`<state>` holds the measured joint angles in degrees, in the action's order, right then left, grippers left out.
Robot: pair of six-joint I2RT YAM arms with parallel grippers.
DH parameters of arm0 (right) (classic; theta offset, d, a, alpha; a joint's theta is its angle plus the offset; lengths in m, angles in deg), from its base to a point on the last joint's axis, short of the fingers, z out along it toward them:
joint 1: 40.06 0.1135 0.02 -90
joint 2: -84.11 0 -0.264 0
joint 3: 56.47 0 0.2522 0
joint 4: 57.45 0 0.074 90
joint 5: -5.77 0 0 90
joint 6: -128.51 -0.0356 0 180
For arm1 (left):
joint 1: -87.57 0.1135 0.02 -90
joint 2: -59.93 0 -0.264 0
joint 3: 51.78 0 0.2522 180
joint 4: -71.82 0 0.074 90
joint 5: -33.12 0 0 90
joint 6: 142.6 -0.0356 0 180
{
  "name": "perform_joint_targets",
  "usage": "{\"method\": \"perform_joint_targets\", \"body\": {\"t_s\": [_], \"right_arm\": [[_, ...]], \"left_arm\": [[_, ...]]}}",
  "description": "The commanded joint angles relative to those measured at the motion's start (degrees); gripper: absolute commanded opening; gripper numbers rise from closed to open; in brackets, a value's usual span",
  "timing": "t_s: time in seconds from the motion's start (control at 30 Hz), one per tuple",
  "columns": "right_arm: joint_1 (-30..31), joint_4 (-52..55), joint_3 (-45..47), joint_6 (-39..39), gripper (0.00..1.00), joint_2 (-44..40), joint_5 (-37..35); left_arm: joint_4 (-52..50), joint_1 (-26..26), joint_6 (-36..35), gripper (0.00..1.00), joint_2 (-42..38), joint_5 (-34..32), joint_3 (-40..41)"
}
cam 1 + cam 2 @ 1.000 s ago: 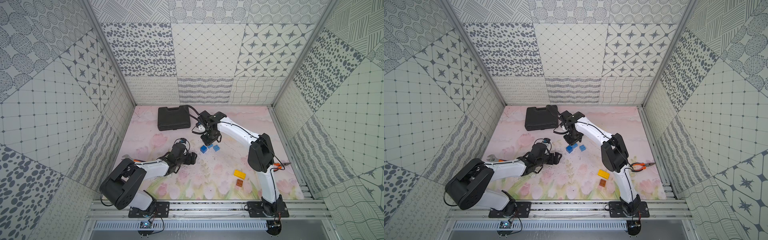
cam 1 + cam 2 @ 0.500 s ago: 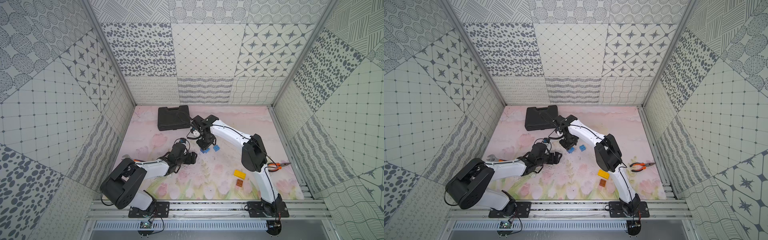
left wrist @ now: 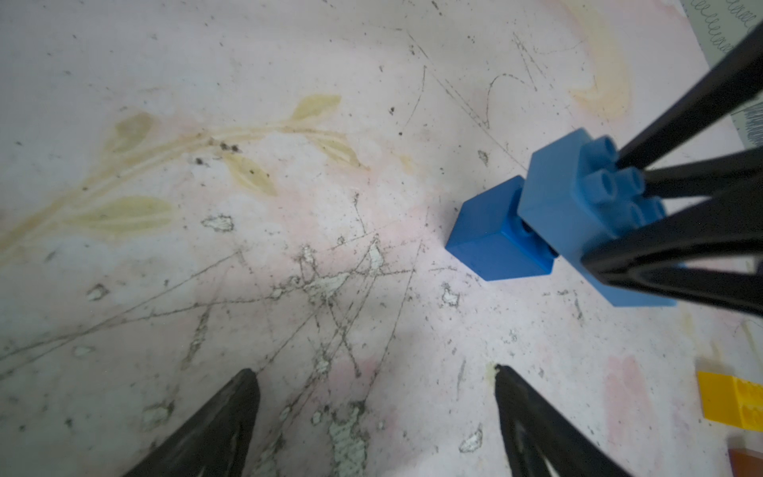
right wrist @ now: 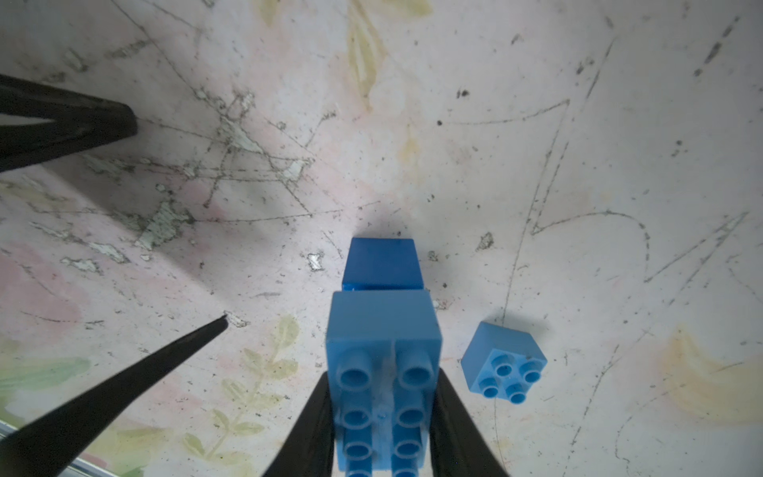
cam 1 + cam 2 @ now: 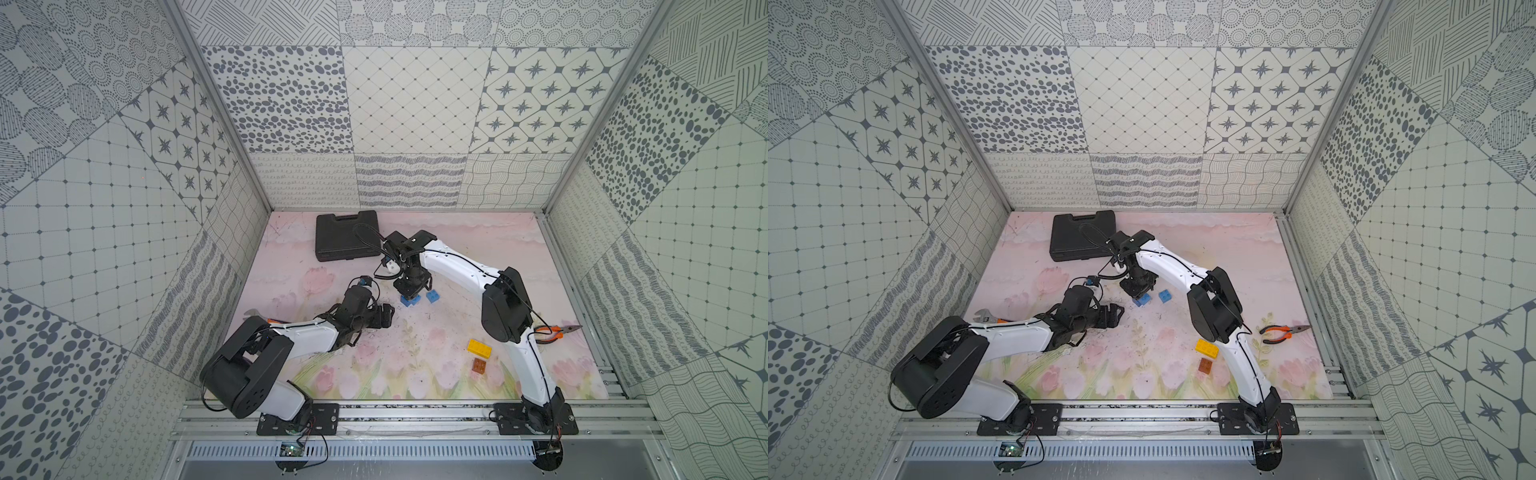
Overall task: Assemble the letter f with lego
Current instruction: Assemble the lego brick at the center of the board.
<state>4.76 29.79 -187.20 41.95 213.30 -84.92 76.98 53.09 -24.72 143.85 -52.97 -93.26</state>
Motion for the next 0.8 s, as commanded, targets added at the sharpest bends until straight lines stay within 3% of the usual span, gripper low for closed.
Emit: {"method": "perform_joint_targets", "body": {"t_s": [0.0, 0.77], "right_arm": [[0.17, -0.48, -1.94, 0.47, 0.27, 1.45, -0.45], [0.01, 1.05, -4.63, 0.69, 0.27, 3.71, -0.23]], "left_arm": [[-0.11, -0.19, -0.11, 0.90, 0.37, -0.15, -0.23], [-0.19, -0.15, -0.55, 0.90, 0.89, -0.24, -0.40]]}}
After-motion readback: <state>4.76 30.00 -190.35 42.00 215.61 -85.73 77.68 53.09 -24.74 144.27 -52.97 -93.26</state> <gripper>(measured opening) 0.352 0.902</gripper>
